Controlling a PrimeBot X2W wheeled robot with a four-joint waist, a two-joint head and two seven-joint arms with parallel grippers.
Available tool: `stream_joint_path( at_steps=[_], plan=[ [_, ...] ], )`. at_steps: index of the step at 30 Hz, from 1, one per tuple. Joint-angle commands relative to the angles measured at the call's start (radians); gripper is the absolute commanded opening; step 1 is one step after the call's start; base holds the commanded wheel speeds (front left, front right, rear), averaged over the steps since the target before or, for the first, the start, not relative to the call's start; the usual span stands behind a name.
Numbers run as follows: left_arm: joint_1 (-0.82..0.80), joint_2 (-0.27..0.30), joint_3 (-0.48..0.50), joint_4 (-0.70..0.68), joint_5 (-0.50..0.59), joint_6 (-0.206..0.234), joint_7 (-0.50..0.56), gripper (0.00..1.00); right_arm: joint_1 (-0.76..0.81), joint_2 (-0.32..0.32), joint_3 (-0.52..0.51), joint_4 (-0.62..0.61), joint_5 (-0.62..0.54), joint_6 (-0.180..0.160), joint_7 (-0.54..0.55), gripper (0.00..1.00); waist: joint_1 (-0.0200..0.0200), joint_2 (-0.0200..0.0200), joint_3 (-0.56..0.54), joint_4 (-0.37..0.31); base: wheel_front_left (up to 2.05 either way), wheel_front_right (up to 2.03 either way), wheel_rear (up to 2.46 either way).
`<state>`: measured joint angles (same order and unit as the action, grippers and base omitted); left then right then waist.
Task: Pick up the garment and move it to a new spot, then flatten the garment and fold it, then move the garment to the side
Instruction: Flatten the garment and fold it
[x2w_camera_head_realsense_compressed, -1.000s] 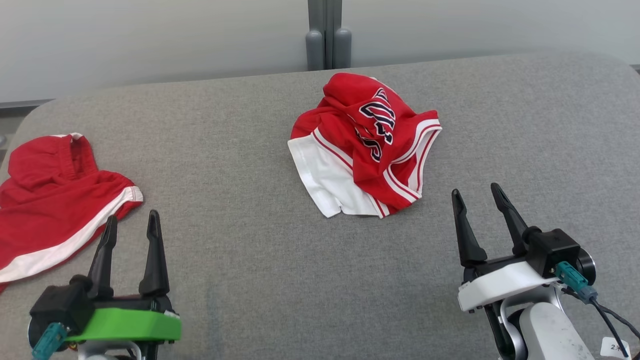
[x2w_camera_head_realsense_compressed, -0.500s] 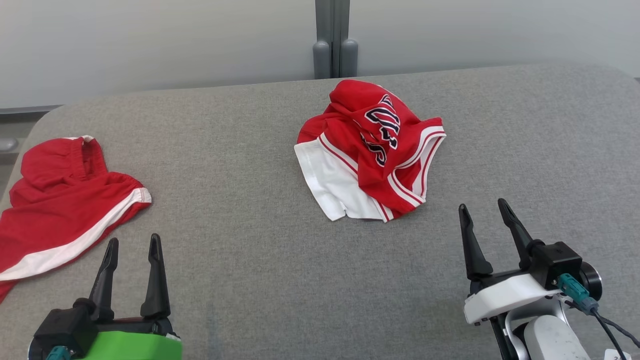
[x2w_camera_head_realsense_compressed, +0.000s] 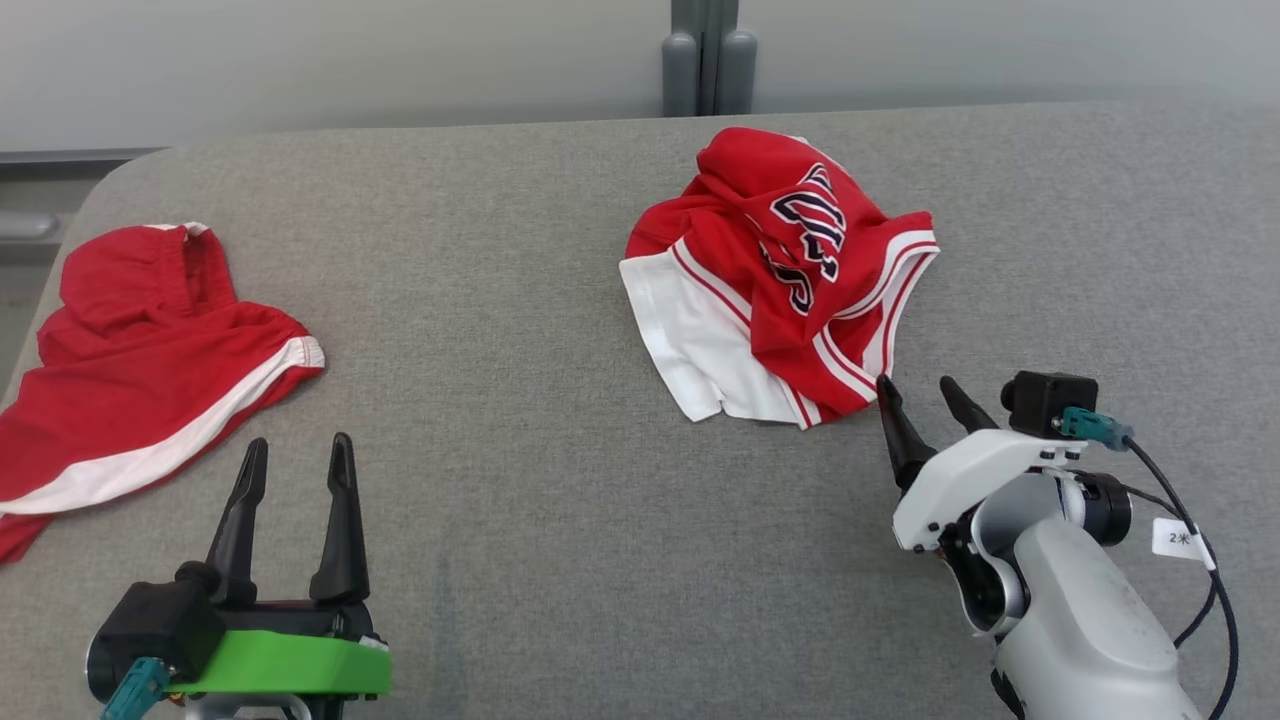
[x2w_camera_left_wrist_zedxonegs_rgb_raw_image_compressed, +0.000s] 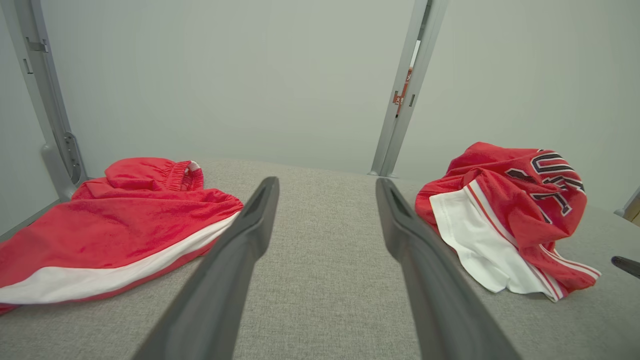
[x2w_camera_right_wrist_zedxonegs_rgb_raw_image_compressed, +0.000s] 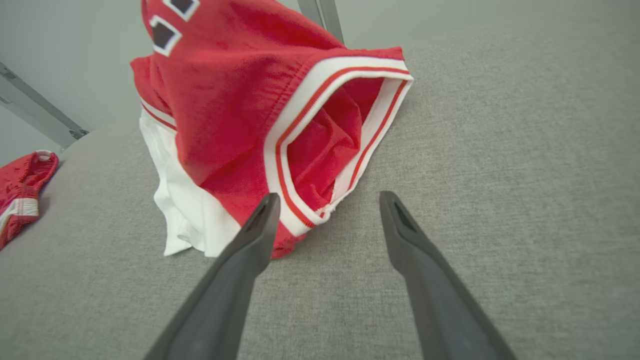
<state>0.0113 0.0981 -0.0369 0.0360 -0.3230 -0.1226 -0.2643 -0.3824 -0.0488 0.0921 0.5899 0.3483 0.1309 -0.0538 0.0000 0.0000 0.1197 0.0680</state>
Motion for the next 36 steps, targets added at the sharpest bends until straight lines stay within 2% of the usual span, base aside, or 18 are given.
stream_joint_path(
  at_steps=[1, 9, 10, 12, 18, 22, 26, 30, 36],
  plan=[
    [-0.021, -0.004, -0.004, 0.004, 0.001, -0.002, 0.0, 1.0, -0.032, -0.003, 0.006, 0.052, 0.017, 0.0, 0.008, 1.0, 0.0, 0.0, 0.022, 0.032, 0.0, 0.0, 0.0],
    [-0.047, -0.014, -0.022, 0.021, -0.01, -0.008, 0.0, 1.0, -0.214, -0.003, 0.098, 0.357, 0.095, 0.0, -0.004, 1.0, 0.0, 0.0, 0.05, 0.089, 0.0, 0.0, 0.0],
    [-0.049, -0.015, -0.021, 0.023, -0.011, -0.008, 0.0, 1.0, -0.231, -0.003, 0.106, 0.39, 0.098, 0.0, -0.015, 0.75, 0.0, 0.0, 0.051, 0.094, 0.0, 0.0, 0.0],
    [-0.049, -0.017, -0.016, 0.023, -0.013, -0.008, 0.0, 1.0, -0.266, -0.003, 0.114, 0.438, 0.07, 0.0, -0.059, 0.0, 0.0, 0.0, 0.052, 0.099, 0.0, 0.0, 0.0],
    [-0.032, -0.022, -0.002, 0.017, -0.008, -0.008, 0.0, 1.0, -0.335, -0.003, 0.045, 0.543, -0.066, 0.0, -0.169, 0.0, 0.0, 0.0, 0.04, 0.088, 0.0, 0.0, 0.0],
    [-0.012, -0.023, 0.015, 0.014, -0.005, -0.009, 0.0, 1.0, -0.375, -0.005, 0.001, 0.498, -0.158, 0.0, -0.184, 0.0, 0.0, 0.0, 0.019, 0.055, 0.0, 0.0, 0.0],
    [0.002, -0.026, 0.025, 0.011, -0.004, -0.009, 0.0, 1.0, -0.404, -0.019, -0.02, 0.37, -0.246, 0.0, -0.143, 0.0, 0.0, 0.0, 0.0, 0.016, 0.0, 0.0, 0.0],
    [0.007, -0.029, 0.027, 0.01, -0.011, -0.009, 0.0, 1.0, -0.393, -0.017, -0.013, 0.19, -0.284, 0.0, -0.052, 0.0, 0.0, 0.0, -0.014, -0.014, 0.0, 0.0, 0.0],
    [0.01, -0.03, 0.023, 0.011, -0.014, -0.009, 0.0, 1.0, -0.385, -0.03, 0.11, -0.072, -0.262, 0.0, 0.105, 0.0, 0.0, 0.0, -0.025, -0.031, 0.0, 0.0, 0.0]
  ],
)
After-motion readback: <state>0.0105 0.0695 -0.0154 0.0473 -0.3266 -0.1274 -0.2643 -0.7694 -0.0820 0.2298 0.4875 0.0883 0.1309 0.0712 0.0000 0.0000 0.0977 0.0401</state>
